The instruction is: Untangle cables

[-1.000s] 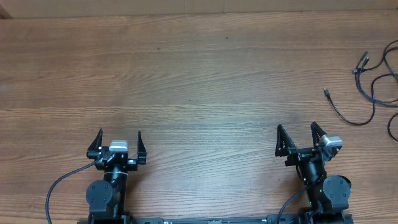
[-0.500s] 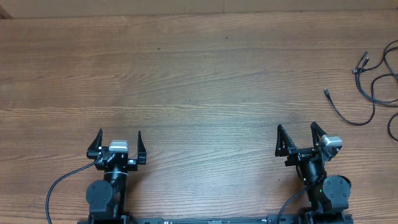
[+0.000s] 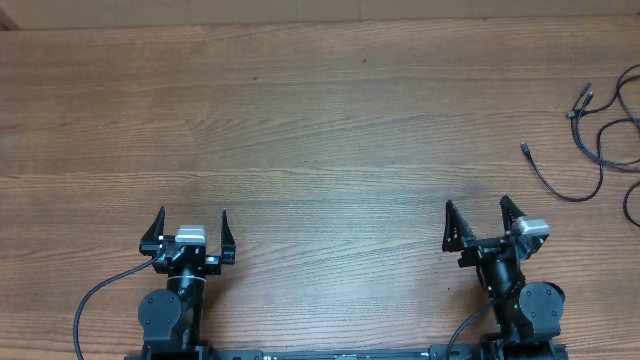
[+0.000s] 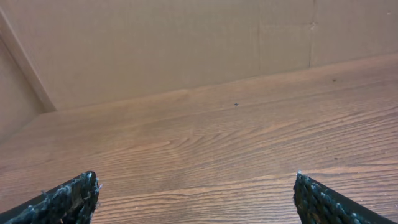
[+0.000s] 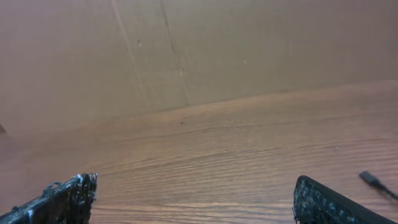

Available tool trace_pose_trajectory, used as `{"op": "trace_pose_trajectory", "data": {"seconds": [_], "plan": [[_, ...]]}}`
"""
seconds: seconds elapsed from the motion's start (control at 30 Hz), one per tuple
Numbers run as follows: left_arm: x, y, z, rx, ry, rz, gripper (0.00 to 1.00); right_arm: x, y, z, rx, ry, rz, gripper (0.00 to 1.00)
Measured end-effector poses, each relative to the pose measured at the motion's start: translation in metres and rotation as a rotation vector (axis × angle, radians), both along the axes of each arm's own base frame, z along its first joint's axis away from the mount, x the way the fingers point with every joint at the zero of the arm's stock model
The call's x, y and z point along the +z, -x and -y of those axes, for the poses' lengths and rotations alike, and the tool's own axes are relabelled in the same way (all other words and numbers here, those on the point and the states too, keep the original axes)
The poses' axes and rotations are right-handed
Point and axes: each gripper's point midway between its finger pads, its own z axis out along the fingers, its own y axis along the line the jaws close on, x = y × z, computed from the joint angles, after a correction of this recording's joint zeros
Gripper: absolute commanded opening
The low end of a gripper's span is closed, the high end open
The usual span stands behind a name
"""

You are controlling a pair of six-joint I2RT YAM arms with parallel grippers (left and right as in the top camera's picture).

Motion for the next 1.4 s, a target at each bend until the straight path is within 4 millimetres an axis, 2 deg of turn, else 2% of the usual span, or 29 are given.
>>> {"op": "trace_pose_trajectory", "data": {"seconds": [0.57,0.9,1.4], "plan": [[0.0,0.0,0.0,0.0,0.0,0.0,1.0,0.004,0.007,-0.027,0.164,0.301,0.09,1.0],[0.0,0.0,0.0,0.0,0.0,0.0,0.99,0.002,0.003,-0.014,0.085,0.224,0.053,1.0],[0.0,0.0,0.0,0.0,0.0,0.0,0.99,0.002,0.002,-0.01,0.062,0.204,0.047,1.0]]}}
